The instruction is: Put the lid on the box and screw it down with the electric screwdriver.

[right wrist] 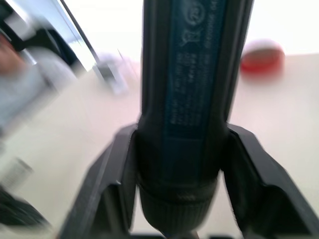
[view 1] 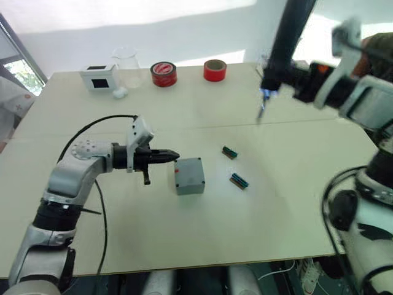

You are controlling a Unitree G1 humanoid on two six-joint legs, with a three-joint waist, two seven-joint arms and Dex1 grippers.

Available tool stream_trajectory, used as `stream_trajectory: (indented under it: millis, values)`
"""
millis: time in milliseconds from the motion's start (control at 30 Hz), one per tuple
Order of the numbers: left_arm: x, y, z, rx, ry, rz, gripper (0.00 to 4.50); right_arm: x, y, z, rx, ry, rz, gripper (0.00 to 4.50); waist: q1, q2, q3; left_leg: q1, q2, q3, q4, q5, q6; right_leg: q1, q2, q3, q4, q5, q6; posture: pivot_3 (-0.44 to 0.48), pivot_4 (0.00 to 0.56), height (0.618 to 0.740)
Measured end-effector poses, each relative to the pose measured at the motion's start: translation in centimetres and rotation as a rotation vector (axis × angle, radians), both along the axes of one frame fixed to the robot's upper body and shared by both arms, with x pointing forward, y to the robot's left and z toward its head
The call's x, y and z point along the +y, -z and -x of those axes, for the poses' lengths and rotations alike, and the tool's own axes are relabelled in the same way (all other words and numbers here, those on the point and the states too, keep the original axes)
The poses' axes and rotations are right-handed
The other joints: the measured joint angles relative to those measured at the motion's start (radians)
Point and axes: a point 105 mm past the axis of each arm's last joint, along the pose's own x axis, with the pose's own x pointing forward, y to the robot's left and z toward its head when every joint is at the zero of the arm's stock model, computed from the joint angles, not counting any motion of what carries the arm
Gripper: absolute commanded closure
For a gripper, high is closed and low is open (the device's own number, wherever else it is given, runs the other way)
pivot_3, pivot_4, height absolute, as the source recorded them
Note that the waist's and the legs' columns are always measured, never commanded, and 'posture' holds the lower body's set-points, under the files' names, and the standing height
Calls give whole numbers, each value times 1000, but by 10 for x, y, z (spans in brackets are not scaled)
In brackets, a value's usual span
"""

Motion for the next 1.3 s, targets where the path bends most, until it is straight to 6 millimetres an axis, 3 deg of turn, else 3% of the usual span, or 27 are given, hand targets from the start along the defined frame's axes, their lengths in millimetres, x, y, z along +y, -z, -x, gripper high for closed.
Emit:
stream_trajectory:
  millis: [100,167,333,600,667,700,767,833,1067,1133,1200,1233,1300]
  values:
    - [-8,-5,18,9,84,-9,4500,-32,61,13,308,71,36,2703,-3,5,4,-1,-1,2,2,-1,2,0,-1,0,0,0,0,0,150,740]
    - [-13,-6,22,0,110,-16,4500,-34,75,16,382,58,45,2703,-13,9,7,0,0,4,2,-1,2,-1,0,1,0,1,1,0,150,740]
    - [-20,13,30,31,141,-59,4500,-41,92,19,497,68,104,2703,-25,9,8,1,2,3,1,-1,2,-1,2,1,1,0,2,0,150,740]
    - [-36,17,35,16,112,9,4500,-39,104,15,560,19,149,2703,-9,7,11,1,1,3,3,-1,2,0,2,1,1,0,2,0,150,740]
    - [-36,18,36,24,98,9,4500,-44,110,14,569,33,167,1702,-2,7,11,0,1,3,3,-1,2,0,2,1,2,0,2,0,150,740]
    - [-35,18,35,24,90,9,4500,-44,110,13,563,27,169,1552,-1,6,11,1,1,2,4,0,2,1,2,1,2,0,2,0,150,740]
    - [-34,17,34,24,77,13,4500,-44,108,11,545,22,181,675,-1,6,11,1,0,2,4,0,2,1,2,1,1,1,3,0,150,740]
    - [-34,16,33,23,68,22,4500,-44,107,9,538,20,181,89,-2,6,11,1,0,2,4,0,2,1,2,1,1,1,3,0,150,740]
    - [-16,0,12,3,-57,84,4500,-46,97,-8,443,59,197,37,-3,7,11,1,0,2,4,0,0,1,2,1,2,1,3,0,150,740]
    - [-1,-7,1,0,-131,114,4500,-42,75,-18,332,54,162,37,-4,7,11,1,0,2,4,1,-1,0,2,1,2,1,3,0,150,740]
    - [25,-13,-14,-24,-256,117,4500,-25,8,-34,10,14,80,37,-7,7,11,1,1,1,3,2,-3,-1,3,0,2,1,3,0,150,740]
    - [39,-5,-21,-57,-333,35,4500,4,-17,-31,-115,-78,-41,37,-8,5,11,1,2,1,2,3,-4,0,4,0,2,1,3,0,150,740]
    - [49,9,-26,-72,-388,-50,4500,29,-11,-18,-175,-188,-13,37,-4,4,10,1,2,0,2,2,-3,0,4,0,3,1,3,0,150,740]
